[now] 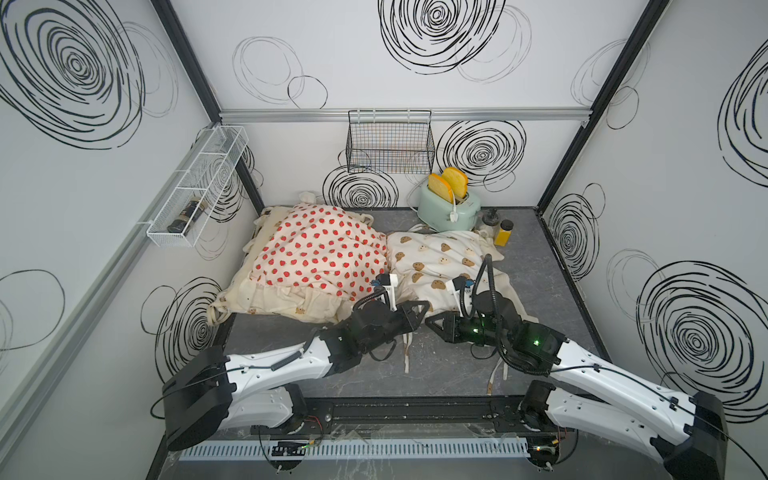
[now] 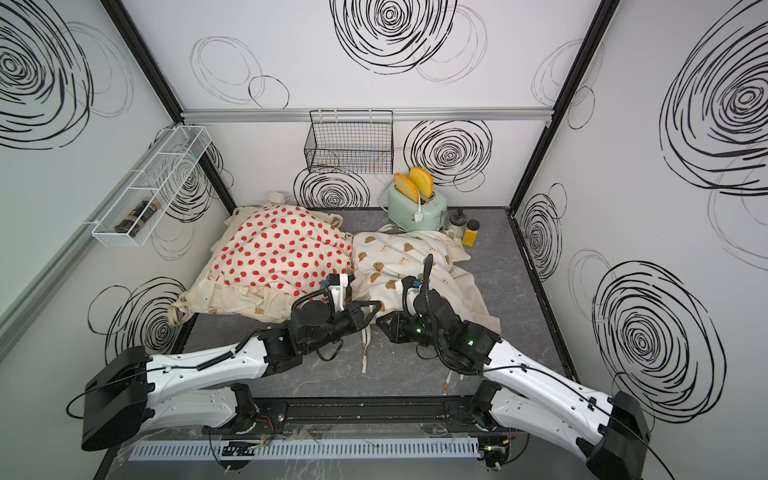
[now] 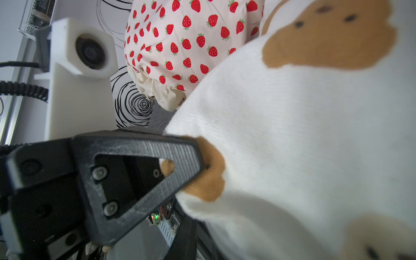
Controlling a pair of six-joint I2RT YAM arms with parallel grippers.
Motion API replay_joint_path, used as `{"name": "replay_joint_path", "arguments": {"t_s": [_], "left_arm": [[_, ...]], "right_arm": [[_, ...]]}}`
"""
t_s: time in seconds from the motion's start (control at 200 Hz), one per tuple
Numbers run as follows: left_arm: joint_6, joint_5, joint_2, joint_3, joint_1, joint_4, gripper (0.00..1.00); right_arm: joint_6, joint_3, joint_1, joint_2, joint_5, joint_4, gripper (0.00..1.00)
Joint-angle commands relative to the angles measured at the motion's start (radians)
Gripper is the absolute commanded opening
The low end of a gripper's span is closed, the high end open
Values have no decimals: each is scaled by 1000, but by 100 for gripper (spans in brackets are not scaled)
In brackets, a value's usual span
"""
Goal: Zip up pillowcases
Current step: Zip the zipper on the pillowcase.
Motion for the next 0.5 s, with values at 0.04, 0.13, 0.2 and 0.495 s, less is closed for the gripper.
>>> {"name": "replay_joint_path", "arguments": {"t_s": [0.04,0.13,0.2,0.495], "left_arm": [[-13,-5,0,-9,-5,69,0],[-12,-12,-5,-13,-5,65,0],[-14,-15,-5,-16,-5,63,0],[-19,-32,-21,-31,0,55,0]], "right_arm": [[2,29,-7,-1,18,5,12],[2,28,-8,-7,30,-4,6],[4,28,-9,-8,28,1,4],[8,72,-10,9,54,-144,0]]}}
